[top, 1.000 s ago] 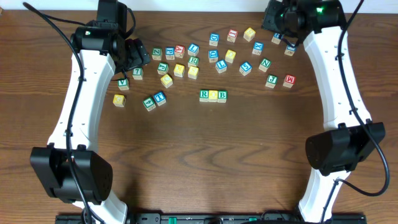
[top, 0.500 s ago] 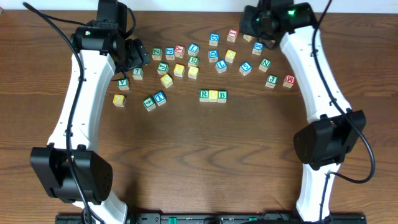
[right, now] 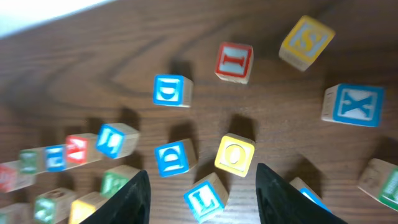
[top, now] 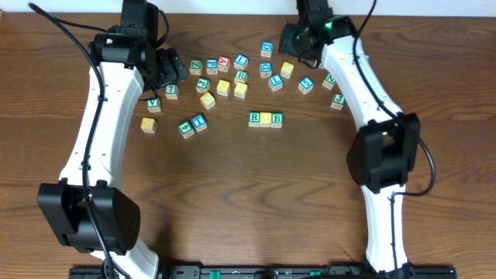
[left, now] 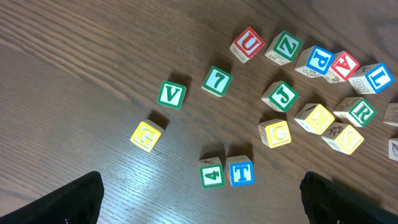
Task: Spell out ROBOT
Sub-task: 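Raise the right gripper and move it back over the pile, then lower the right gripper onto the yellow O block in the pile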
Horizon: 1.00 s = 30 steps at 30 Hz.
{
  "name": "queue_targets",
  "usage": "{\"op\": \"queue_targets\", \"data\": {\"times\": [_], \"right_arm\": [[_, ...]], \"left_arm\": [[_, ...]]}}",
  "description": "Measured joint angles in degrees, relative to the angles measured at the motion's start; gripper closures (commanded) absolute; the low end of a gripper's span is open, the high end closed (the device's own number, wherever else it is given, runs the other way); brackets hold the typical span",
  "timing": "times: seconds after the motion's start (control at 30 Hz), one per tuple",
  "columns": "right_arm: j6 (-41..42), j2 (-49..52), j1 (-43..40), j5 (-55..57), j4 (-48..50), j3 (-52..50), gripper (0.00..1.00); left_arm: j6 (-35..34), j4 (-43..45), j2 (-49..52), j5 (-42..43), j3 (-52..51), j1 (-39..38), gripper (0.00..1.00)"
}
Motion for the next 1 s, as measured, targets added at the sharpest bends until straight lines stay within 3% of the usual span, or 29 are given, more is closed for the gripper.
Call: {"op": "queue_targets", "data": {"times": [0.43, 1.0], "right_arm": [[0.20, 4.24, 0.00, 0.17, 1.73, -0.09, 0.42], [0.20, 8.35, 0.00, 2.12, 2.40, -0.09, 0.52]], "left_arm": [[0.00, 0.00, 0.00, 0.00, 0.00, 0.00, 0.00], [0.00, 0.00, 0.00, 0.00, 0.00, 0.00, 0.00]]}}
